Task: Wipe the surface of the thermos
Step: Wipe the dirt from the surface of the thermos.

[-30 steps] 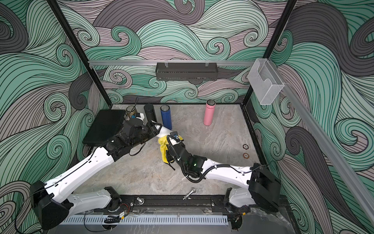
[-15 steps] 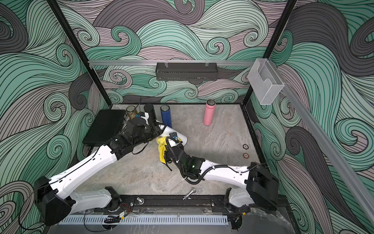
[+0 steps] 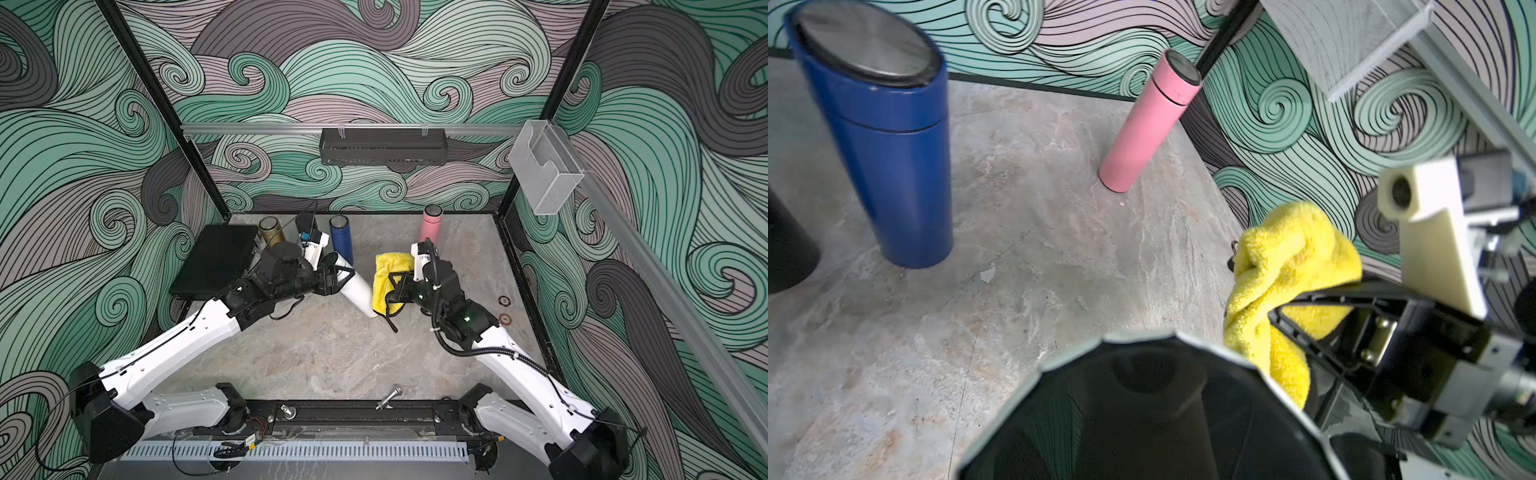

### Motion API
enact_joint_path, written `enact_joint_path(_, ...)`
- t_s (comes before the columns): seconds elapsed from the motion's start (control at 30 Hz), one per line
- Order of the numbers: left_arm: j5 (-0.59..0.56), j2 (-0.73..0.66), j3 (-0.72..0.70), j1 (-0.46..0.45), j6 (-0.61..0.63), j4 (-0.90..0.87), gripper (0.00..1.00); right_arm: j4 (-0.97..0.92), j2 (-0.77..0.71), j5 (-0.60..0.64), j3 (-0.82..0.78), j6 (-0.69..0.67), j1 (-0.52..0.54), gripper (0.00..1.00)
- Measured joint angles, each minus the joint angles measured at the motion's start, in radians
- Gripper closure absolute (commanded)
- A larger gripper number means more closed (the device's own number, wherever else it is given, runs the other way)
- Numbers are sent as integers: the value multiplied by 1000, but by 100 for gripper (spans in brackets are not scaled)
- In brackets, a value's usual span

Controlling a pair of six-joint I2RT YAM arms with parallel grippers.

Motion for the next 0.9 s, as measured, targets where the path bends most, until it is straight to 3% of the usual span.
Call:
enact_joint_path(0.23, 18, -31, -41, -12, 100, 53, 100, 95, 138, -248, 55, 61, -3, 100)
enact_joint_path(0.4, 3, -33, -77, -12, 150, 63, 100, 136, 164, -282, -51, 105, -4, 100)
enact_joint_path(0.57, 32, -33, -114, -14, 190, 74, 100, 7, 184, -273, -85, 74, -5, 100)
enact_joint_path(0.73, 82, -33, -130, -19, 241, 100, 100, -93, 235, -311, 4, 5, -37, 100)
enact_joint_path(0.9, 168, -31, -129, -30, 278, 115, 100, -86, 366, -526, 216, -54, -95, 100)
